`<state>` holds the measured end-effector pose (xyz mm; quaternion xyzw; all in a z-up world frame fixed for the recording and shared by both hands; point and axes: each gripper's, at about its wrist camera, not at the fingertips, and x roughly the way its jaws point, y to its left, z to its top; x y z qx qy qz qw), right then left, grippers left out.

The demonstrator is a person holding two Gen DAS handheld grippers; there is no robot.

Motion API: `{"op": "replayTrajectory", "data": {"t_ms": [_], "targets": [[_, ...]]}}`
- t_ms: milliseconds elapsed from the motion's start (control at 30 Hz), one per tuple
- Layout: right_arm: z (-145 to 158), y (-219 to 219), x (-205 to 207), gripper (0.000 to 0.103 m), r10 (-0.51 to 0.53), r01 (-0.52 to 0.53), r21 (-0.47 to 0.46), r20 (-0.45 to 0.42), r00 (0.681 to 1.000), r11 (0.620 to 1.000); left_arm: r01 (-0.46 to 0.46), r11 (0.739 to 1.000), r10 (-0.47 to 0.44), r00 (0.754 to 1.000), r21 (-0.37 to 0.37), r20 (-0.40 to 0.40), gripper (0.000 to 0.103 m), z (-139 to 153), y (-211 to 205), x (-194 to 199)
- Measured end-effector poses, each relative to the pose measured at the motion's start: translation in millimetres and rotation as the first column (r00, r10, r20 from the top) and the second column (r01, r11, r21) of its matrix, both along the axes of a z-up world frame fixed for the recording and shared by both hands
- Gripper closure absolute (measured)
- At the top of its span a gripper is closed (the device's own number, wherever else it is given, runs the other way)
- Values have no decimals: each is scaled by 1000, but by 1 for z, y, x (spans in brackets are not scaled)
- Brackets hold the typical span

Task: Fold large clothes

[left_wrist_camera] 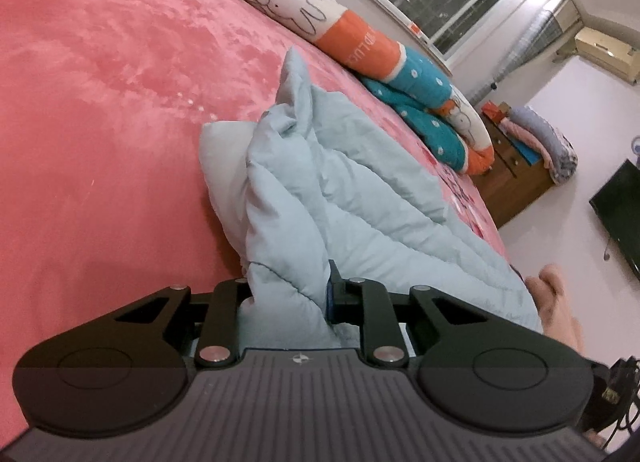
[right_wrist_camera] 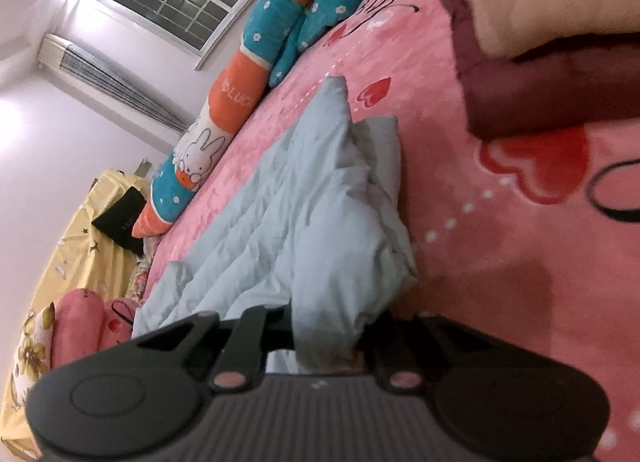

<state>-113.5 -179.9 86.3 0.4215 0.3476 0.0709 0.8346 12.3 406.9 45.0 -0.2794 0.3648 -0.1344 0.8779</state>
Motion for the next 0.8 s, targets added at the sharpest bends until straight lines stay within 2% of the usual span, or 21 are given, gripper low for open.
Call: {"op": "replayTrajectory", "data": {"t_ms": [333, 567, 600, 633, 700, 800], "targets": [[20, -26, -78, 95, -24, 24, -12, -35, 999, 1000, 87, 996, -87, 996, 30, -26, 79, 12, -16, -82], [15, -42, -107, 93, -76, 75, -13, -100, 992, 997, 111, 992, -107, 992, 64, -61, 68, 2, -27, -109], [13, -42, -107, 89, -77, 74, -28, -114, 990, 997, 107, 992, -103, 993, 70, -64, 66, 1, -28, -108], [11, -40, -107, 80, -81, 76, -43, -130, 988, 996, 103, 992, -98, 993, 77, -64, 65, 1, -28, -109], [8, -44, -108, 74, -91, 86, -40, -154, 984, 995, 89, 992, -83, 994, 86, -66, 56, 2, -27, -111], [12, -54, -117, 56, -137, 131, -52, -143, 980, 990, 58, 993, -52, 997, 100, -60, 47, 6, -26, -115]]}}
